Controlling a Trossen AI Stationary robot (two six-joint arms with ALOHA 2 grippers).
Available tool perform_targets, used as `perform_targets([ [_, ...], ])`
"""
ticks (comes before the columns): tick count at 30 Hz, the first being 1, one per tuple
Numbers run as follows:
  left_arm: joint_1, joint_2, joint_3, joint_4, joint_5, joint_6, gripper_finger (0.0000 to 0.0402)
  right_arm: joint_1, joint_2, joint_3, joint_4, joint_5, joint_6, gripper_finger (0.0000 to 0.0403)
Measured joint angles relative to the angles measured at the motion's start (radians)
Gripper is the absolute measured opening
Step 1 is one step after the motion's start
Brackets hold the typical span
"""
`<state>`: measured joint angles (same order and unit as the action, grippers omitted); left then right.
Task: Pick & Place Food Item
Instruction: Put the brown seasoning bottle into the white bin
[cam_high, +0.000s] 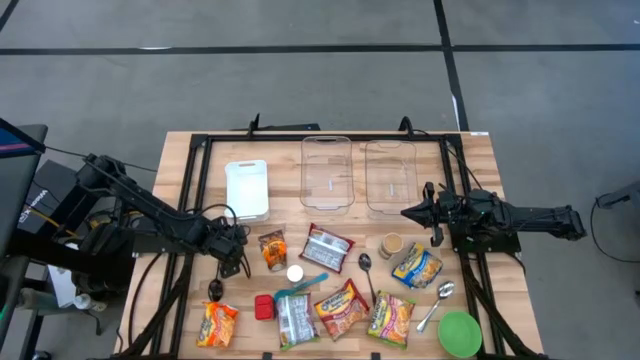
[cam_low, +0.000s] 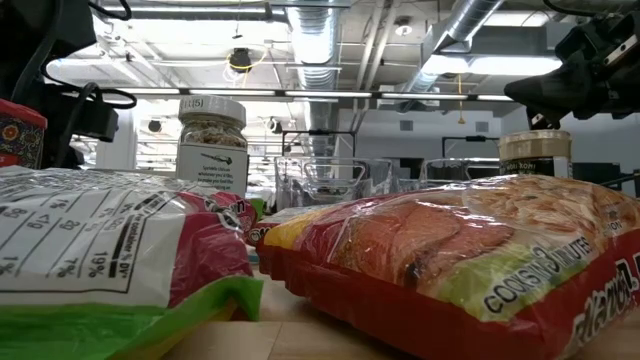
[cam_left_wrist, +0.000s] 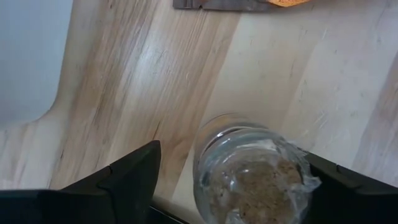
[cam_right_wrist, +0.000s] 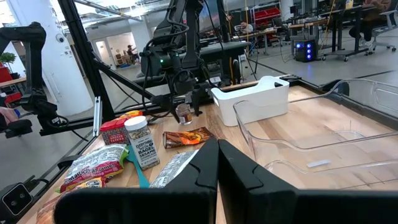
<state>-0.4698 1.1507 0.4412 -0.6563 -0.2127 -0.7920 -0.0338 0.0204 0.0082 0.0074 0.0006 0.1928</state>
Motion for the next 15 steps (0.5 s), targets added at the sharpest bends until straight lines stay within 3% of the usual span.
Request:
perform_targets([
  [11, 0.0, -0.001, 0.0, 0.0, -0.002, -0.001, 0.0195, 0.0, 0.0, 0.0, 0.0, 0.0, 0.0, 0.0],
  [15, 0.0, -0.001, 0.0, 0.0, -0.004, 0.0, 0.0184, 0.0, 0.0, 0.0, 0.0, 0.0, 0.0, 0.0],
])
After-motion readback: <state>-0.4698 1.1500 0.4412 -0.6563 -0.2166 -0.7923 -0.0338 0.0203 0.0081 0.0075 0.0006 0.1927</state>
